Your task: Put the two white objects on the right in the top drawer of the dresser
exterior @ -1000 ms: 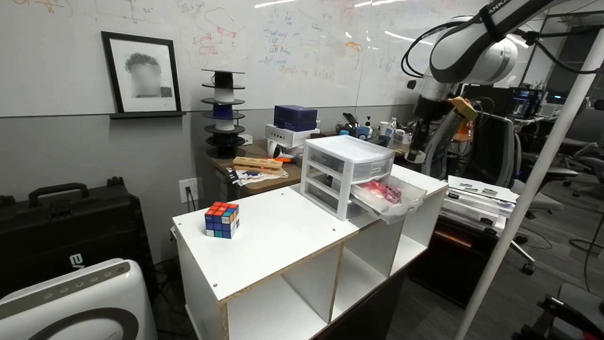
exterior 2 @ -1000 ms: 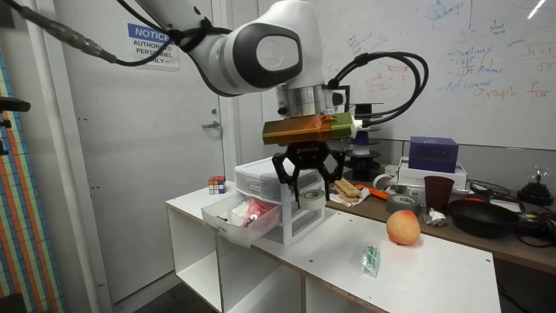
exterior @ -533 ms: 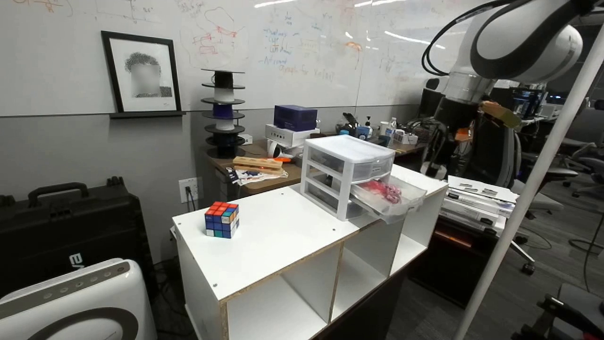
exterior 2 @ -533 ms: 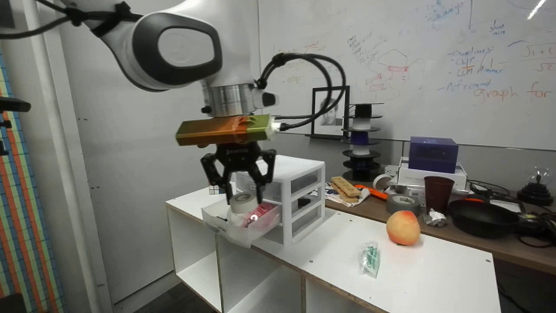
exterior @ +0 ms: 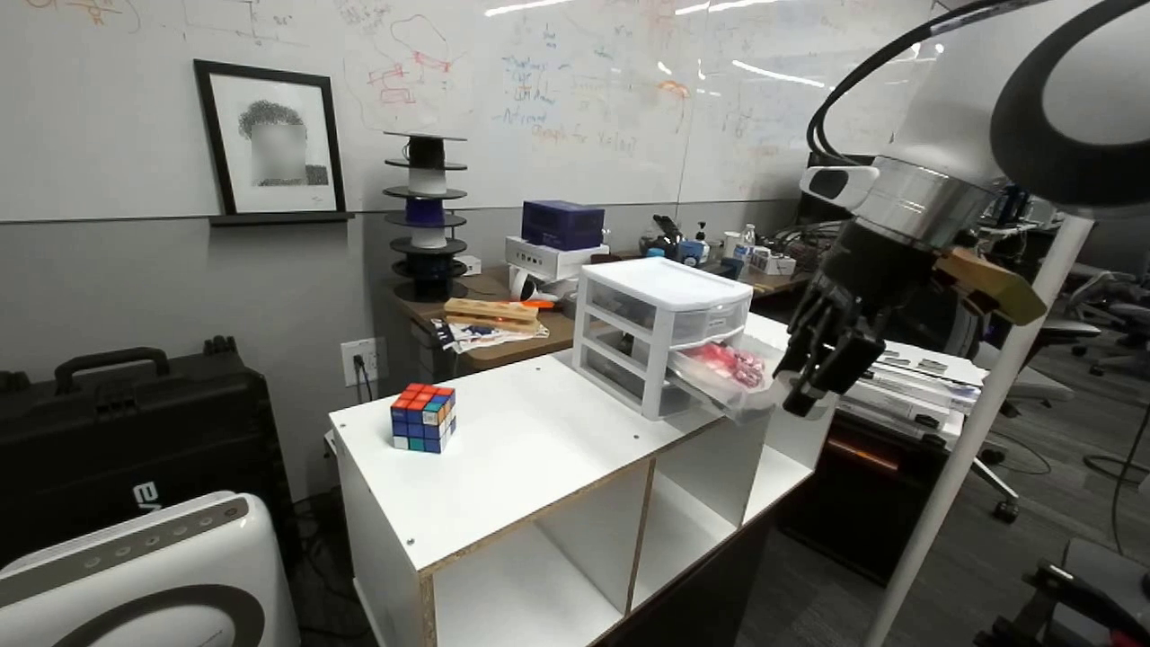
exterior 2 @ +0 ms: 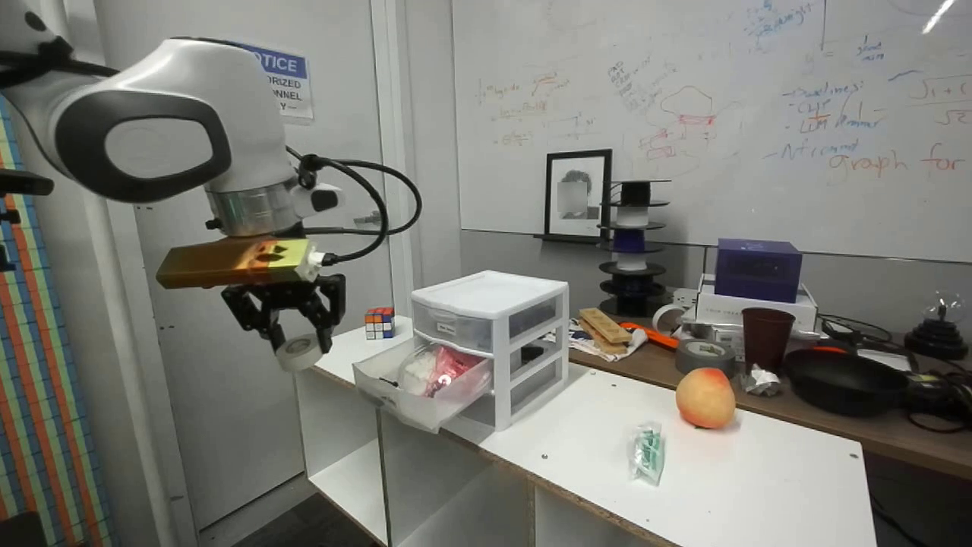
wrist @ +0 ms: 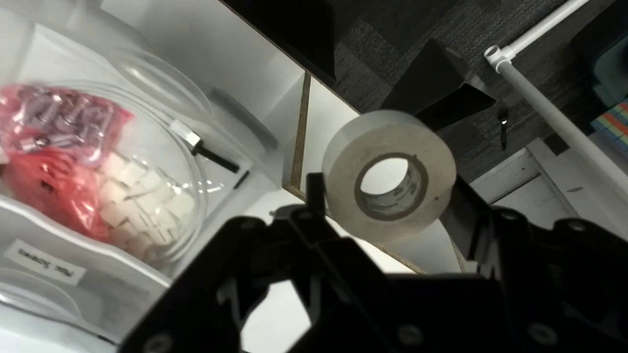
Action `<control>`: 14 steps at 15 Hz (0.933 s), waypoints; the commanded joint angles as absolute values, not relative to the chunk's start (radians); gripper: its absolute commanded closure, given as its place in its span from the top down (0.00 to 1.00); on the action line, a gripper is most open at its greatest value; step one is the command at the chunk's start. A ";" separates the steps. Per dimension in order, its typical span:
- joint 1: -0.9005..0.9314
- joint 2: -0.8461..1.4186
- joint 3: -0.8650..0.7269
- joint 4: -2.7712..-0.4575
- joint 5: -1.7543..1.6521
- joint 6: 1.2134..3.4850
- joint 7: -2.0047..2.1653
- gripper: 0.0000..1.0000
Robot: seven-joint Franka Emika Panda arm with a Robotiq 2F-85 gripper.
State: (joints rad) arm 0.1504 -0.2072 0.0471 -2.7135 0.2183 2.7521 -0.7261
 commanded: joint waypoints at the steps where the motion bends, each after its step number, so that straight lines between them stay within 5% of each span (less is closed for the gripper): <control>1: 0.200 -0.251 0.058 -2.752 0.178 2.872 -0.653 0.34; 14: 0.010 -0.187 -0.023 -2.704 -0.128 3.123 -0.367 0.34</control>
